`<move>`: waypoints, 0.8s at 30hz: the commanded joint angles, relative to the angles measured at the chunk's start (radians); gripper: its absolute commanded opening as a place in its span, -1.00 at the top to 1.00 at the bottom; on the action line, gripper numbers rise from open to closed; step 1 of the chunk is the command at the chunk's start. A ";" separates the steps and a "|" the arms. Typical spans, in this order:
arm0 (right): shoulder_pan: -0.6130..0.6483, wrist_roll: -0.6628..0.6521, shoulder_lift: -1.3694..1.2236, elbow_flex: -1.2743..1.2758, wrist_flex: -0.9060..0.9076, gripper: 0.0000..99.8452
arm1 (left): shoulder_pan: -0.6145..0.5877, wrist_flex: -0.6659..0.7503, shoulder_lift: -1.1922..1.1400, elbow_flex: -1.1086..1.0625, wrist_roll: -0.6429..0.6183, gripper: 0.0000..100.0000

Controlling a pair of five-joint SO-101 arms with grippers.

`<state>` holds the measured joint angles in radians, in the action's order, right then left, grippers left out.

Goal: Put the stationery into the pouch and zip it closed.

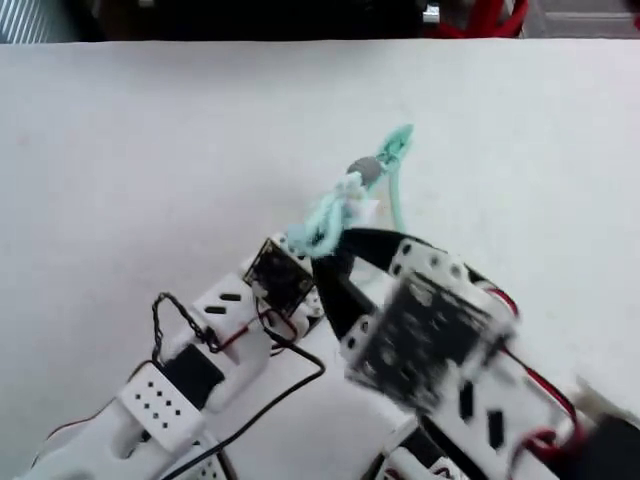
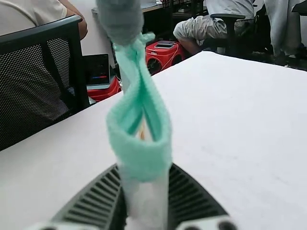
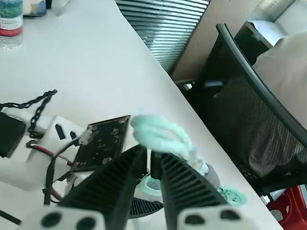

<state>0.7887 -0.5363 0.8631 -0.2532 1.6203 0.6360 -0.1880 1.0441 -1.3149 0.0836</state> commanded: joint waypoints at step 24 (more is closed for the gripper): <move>-0.513 0.261 0.016 0.411 -0.452 0.66 | -0.016 -0.044 -0.028 -0.006 0.003 0.95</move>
<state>0.2915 -0.4181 0.8600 0.1534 1.2428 0.6360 -0.1880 1.0441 -1.3149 0.0836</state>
